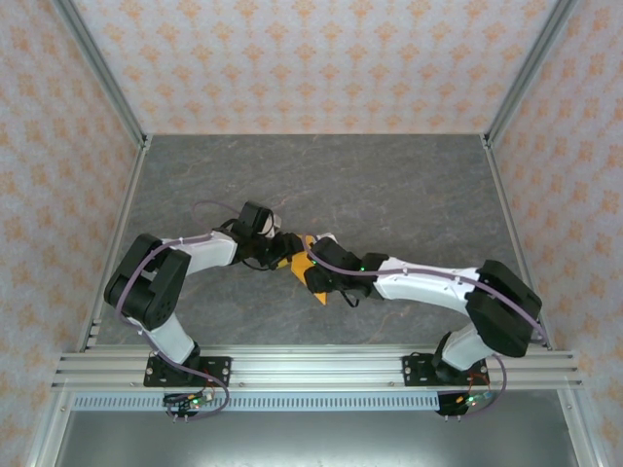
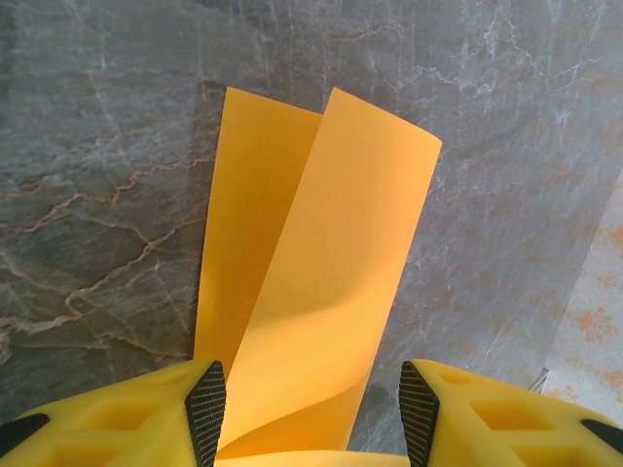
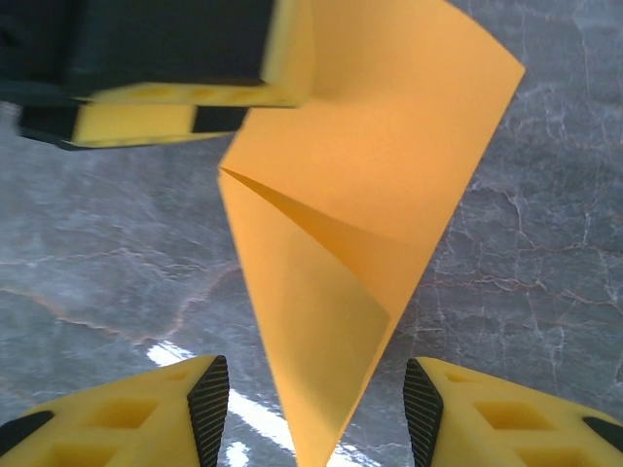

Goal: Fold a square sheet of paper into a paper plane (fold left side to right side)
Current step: Fourth fold the wing at the center of the table.

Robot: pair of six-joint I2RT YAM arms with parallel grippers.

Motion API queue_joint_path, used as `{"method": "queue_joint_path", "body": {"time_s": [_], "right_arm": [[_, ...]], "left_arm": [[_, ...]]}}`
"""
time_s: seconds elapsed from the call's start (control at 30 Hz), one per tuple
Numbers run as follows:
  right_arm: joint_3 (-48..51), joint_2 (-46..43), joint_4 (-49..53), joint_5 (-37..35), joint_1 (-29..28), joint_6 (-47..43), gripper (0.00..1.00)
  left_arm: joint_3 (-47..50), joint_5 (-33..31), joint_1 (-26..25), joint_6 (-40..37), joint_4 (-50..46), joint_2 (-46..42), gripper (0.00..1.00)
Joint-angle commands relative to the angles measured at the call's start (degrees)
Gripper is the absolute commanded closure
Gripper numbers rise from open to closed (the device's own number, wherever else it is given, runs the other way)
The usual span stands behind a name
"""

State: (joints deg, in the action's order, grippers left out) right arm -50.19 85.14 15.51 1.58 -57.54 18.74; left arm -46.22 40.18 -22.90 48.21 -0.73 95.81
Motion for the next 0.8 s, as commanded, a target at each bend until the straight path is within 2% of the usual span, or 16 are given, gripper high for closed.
{"method": "queue_joint_path", "body": {"time_s": [0.0, 0.27, 0.57, 0.77], "right_arm": [[2.0, -2.4, -3.0, -1.5, -1.2, -1.0, 0.47], [4.0, -0.2, -9.1, 5.9, -2.1, -0.6, 0.47], [0.0, 5.8, -4.9, -3.5, -3.3, -1.1, 0.47], [-0.8, 7.7, -4.2, -6.9, -4.1, -1.6, 0.47]], "left_arm": [[-1.6, 0.0, -0.3, 0.6, -1.7, -2.8, 0.47], [-2.0, 0.0, -0.3, 0.4, -2.8, -4.1, 0.47], [-2.8, 0.5, -0.4, 0.4, -3.4, -4.3, 0.47], [-3.0, 0.6, -0.5, 0.7, -3.4, -4.6, 0.47]]}}
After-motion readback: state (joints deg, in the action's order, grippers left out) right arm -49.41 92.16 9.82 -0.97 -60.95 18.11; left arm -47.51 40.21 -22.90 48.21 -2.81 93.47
